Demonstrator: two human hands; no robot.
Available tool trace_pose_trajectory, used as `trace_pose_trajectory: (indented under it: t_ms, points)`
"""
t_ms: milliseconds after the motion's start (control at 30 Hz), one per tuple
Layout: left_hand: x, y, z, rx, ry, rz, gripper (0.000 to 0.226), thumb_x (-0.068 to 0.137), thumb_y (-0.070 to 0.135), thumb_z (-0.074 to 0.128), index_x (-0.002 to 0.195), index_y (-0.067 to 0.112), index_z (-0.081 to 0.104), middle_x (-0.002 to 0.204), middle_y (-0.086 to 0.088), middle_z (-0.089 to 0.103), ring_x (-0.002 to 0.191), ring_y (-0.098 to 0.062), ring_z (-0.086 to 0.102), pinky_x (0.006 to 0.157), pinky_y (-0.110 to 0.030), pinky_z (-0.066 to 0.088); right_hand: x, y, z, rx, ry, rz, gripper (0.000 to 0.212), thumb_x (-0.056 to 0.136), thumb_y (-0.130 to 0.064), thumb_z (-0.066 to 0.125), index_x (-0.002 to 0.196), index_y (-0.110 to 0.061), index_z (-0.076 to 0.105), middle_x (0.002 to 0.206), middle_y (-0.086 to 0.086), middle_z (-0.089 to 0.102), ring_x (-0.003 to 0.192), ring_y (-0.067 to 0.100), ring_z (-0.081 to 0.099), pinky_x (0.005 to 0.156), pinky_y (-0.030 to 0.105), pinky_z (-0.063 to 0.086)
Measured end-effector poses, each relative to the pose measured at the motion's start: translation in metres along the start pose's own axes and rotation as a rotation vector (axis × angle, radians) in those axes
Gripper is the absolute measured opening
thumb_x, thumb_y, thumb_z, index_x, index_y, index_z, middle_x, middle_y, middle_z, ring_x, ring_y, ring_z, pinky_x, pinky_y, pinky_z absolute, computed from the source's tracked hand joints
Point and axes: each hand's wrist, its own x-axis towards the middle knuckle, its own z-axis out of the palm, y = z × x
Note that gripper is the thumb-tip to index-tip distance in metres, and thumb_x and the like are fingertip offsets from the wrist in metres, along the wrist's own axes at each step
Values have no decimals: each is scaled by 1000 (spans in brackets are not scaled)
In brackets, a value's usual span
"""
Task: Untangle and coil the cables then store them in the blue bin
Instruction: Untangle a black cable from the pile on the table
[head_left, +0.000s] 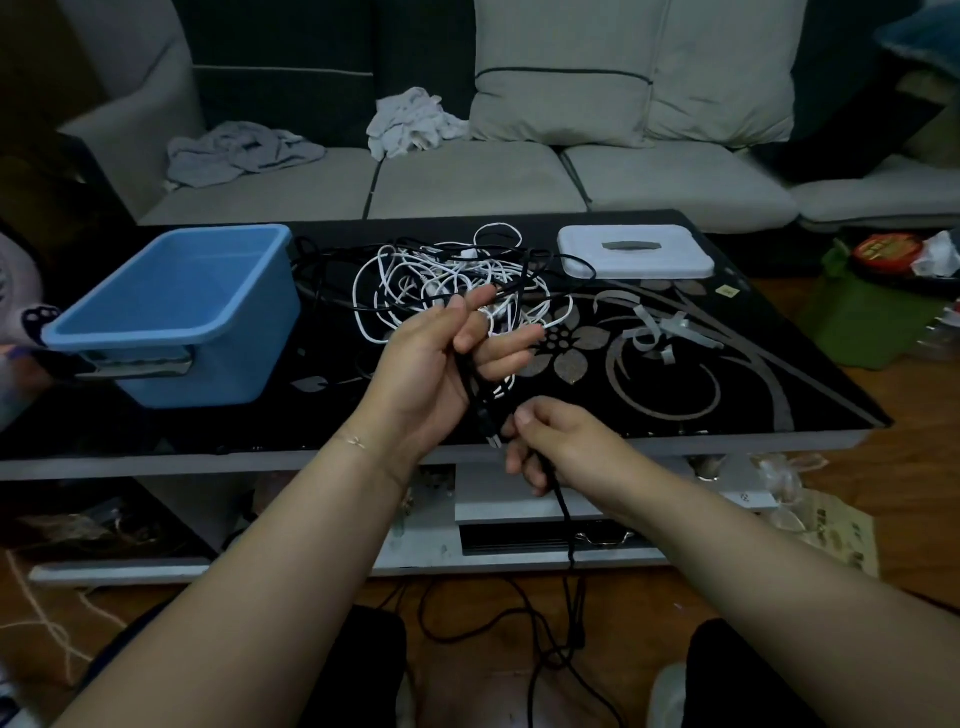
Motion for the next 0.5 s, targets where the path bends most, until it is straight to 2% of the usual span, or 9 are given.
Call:
trace_pose_trajectory:
  t_ms: [67,134,200,234,301,334,367,434,501]
  points:
    - [-1,-2,1,57,-14,34,23,106,14,28,113,2,46,56,3,46,70,-26,73,59,-30,60,-4,-1,-1,-183,-37,-64,13,103,-18,38,103,-20,51,65,1,58,50,8,47,53,24,45]
    - [-2,-5,2,189,0,66,21,106,12,27,109,5,46,78,-5,55,66,-26,72,57,-30,59,-7,0,-3,-355,-89,-95,25,101,-18,41,124,-28,45,66,-2,57,57,8,53,61,31,50]
    - [-1,-8,1,353,9,99,22,106,12,26,122,7,40,89,-7,58,66,-25,72,59,-30,60,-9,-1,-4,-480,-128,-103,38,100,-18,43,136,-30,39,66,-6,58,64,20,55,66,40,51]
    - [-1,-11,0,442,3,110,25,106,12,25,130,11,33,88,-5,60,67,-23,72,62,-31,60,-9,-1,-5,-525,-128,-110,36,100,-18,44,134,-28,42,66,-7,59,65,19,57,65,38,50]
    - [-2,-18,-1,617,-18,140,35,106,14,25,141,18,24,85,0,63,71,-21,72,66,-32,59,-10,-6,-6,-585,-106,-120,21,100,-19,45,119,-19,54,67,-7,62,61,1,56,59,24,46]
    - [-2,-20,0,686,-27,159,39,106,15,26,144,18,22,85,2,64,73,-20,72,69,-32,59,-12,-10,-6,-591,-100,-118,16,99,-20,47,111,-17,57,69,-7,64,62,-1,57,60,22,45]
    - [-3,-23,0,749,-35,179,41,105,16,27,146,18,20,87,4,65,75,-19,72,71,-33,59,-13,-12,-7,-575,-101,-114,14,98,-22,49,107,-15,58,72,-5,65,65,1,60,63,26,48]
    - [-5,-24,1,904,-66,237,45,105,18,29,149,19,17,95,7,66,80,-17,72,76,-32,59,-15,-15,-12,-489,-166,-91,20,96,-22,54,114,-12,55,82,-2,67,74,12,65,75,35,52]
    - [-8,-23,3,1108,-123,286,50,104,21,31,151,22,13,104,12,65,83,-11,70,79,-31,57,-18,-15,-19,-488,-286,-44,32,96,-24,54,127,-26,46,90,4,67,74,13,66,79,36,52]
